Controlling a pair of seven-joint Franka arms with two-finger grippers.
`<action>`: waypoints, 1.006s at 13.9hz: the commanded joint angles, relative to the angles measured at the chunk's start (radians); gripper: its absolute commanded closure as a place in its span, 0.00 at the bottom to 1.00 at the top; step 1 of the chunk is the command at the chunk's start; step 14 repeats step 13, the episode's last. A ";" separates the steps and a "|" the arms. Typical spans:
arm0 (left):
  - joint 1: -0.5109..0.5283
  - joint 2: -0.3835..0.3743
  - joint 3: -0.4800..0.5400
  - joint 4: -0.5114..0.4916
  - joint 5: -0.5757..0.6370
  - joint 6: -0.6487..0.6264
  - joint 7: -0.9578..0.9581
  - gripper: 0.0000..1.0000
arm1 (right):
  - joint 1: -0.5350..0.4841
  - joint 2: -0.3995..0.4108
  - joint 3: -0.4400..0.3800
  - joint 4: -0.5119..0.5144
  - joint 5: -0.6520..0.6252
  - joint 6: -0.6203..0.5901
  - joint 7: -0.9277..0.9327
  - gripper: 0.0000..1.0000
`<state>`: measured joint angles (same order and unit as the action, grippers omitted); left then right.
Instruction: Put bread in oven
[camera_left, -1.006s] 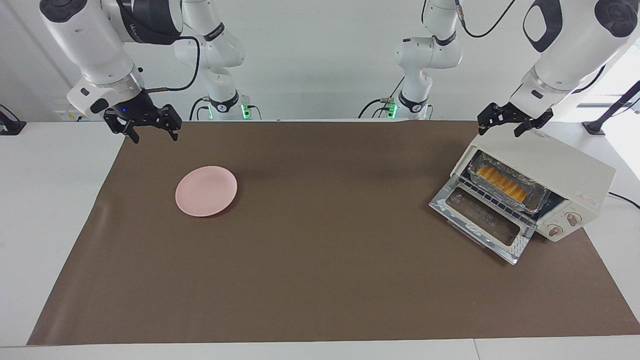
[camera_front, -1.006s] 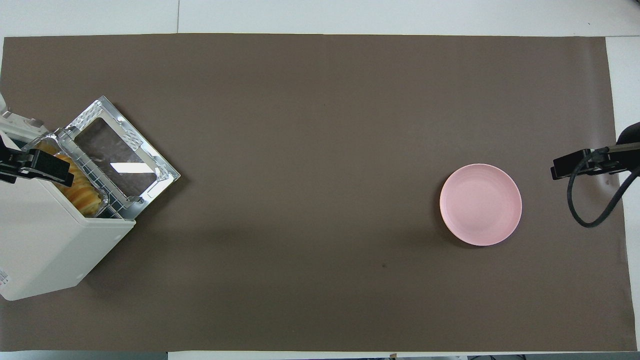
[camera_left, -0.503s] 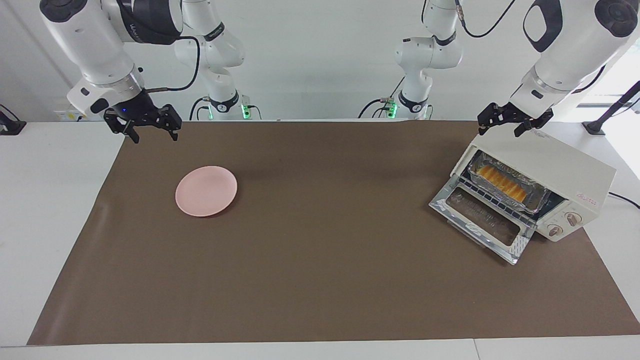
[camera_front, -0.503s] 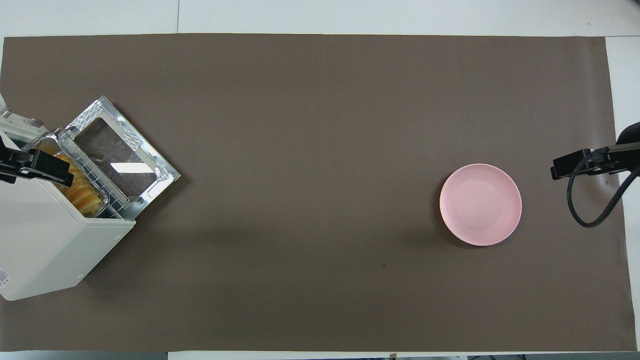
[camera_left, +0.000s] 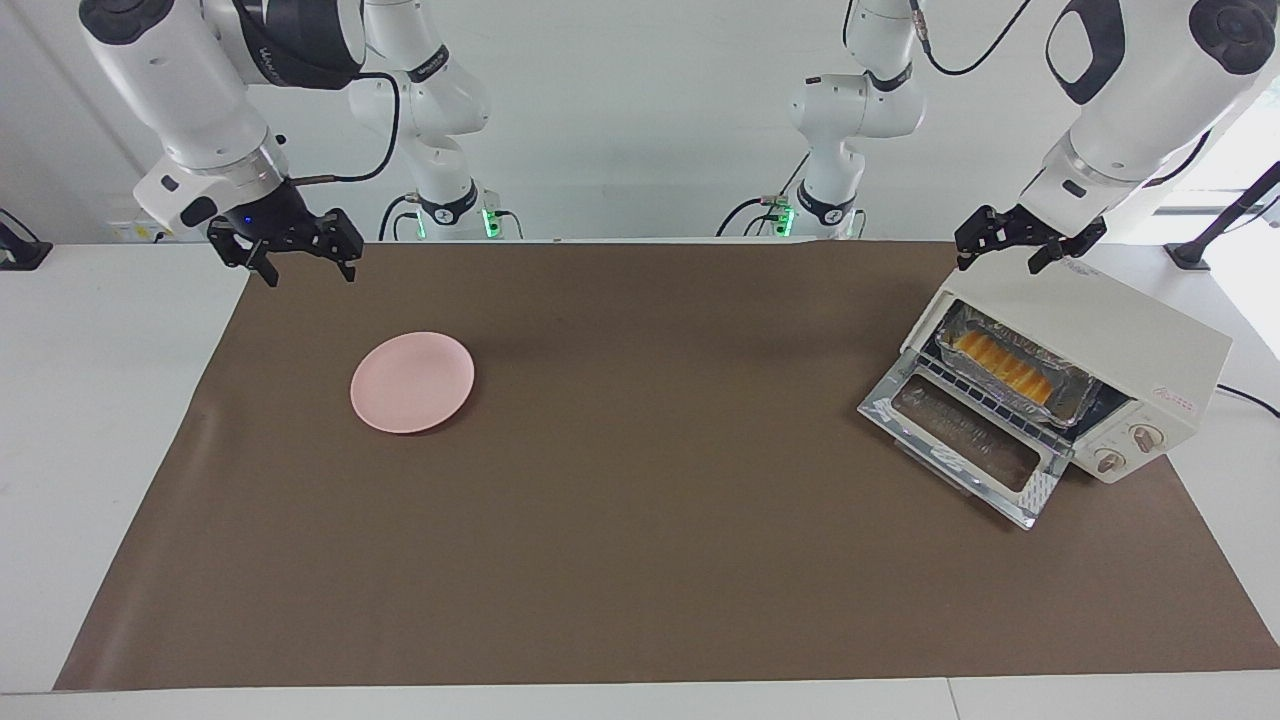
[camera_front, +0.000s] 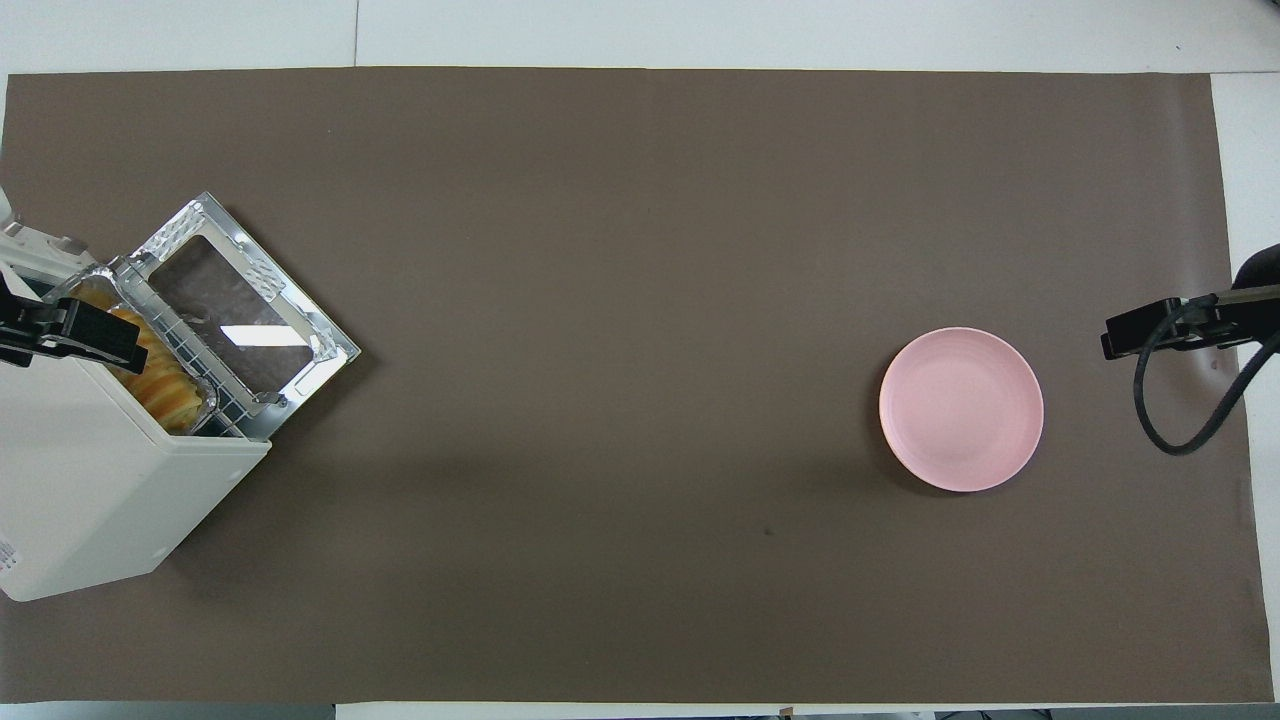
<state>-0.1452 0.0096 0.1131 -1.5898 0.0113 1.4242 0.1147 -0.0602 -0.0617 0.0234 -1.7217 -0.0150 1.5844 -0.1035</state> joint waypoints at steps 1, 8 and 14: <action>0.007 -0.016 -0.001 -0.010 -0.007 0.004 0.000 0.00 | -0.020 -0.012 0.012 -0.004 0.018 -0.014 -0.012 0.00; 0.007 -0.017 -0.001 -0.010 -0.007 0.004 0.002 0.00 | -0.029 -0.012 0.004 -0.004 0.018 -0.014 -0.008 0.00; 0.007 -0.016 -0.001 -0.010 -0.008 0.002 0.002 0.00 | -0.020 -0.010 0.006 0.001 0.018 0.008 -0.010 0.00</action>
